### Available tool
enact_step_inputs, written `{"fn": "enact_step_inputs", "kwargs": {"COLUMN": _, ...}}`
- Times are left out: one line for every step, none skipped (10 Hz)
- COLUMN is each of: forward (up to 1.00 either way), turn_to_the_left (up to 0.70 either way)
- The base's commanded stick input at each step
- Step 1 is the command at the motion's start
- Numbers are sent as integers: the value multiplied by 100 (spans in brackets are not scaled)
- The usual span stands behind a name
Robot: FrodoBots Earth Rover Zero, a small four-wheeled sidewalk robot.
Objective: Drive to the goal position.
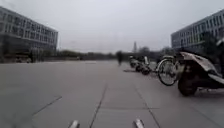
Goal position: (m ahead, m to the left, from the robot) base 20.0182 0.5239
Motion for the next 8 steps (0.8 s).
{"fn": "enact_step_inputs", "kwargs": {"forward": 100, "turn_to_the_left": 2}}
{"fn": "enact_step_inputs", "kwargs": {"forward": 100, "turn_to_the_left": 2}}
{"fn": "enact_step_inputs", "kwargs": {"forward": 100, "turn_to_the_left": 2}}
{"fn": "enact_step_inputs", "kwargs": {"forward": 100, "turn_to_the_left": 2}}
{"fn": "enact_step_inputs", "kwargs": {"forward": 100, "turn_to_the_left": 2}}
{"fn": "enact_step_inputs", "kwargs": {"forward": 100, "turn_to_the_left": 2}}
{"fn": "enact_step_inputs", "kwargs": {"forward": 100, "turn_to_the_left": 2}}
{"fn": "enact_step_inputs", "kwargs": {"forward": 100, "turn_to_the_left": 2}}
